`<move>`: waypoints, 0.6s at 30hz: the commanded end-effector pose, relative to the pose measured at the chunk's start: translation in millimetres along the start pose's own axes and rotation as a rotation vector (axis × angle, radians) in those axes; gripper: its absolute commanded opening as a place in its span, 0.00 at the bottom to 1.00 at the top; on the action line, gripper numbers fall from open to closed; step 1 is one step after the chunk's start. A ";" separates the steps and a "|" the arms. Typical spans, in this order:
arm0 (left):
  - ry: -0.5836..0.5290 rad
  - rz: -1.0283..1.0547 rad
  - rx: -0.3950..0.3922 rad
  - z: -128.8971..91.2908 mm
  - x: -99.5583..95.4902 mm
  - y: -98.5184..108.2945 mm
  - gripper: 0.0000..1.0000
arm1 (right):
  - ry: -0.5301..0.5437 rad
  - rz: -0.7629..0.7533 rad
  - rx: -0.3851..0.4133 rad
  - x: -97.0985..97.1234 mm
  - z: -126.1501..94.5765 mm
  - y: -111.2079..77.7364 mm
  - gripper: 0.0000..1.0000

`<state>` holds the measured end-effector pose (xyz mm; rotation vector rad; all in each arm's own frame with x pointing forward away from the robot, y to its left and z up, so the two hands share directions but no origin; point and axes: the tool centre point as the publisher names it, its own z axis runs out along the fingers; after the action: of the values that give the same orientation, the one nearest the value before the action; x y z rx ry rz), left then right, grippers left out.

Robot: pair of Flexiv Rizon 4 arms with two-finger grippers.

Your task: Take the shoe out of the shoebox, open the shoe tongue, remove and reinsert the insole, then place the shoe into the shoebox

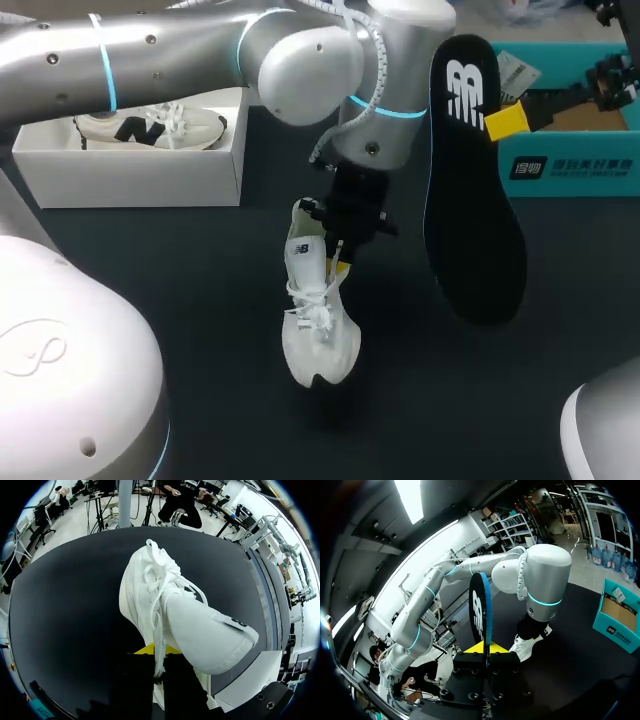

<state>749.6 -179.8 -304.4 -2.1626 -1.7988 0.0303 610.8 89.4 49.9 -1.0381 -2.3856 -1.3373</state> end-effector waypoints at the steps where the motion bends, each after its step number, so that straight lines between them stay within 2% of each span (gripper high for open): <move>1: 0.044 -0.002 0.007 -2.9 -7.6 7.1 0.00 | 0.000 0.001 0.003 -0.5 1.2 1.7 0.00; 9: 0.111 -0.019 0.013 3.6 -15.5 20.6 0.00 | 0.000 0.001 0.003 -0.5 1.2 1.7 0.00; 18: 0.141 -0.036 0.035 12.3 -14.4 16.4 0.00 | 0.000 0.001 0.003 -0.5 1.2 1.7 0.00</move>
<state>759.4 -190.6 -322.3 -2.0605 -1.7571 -0.0878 610.8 89.3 49.9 -1.0381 -2.3854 -1.3373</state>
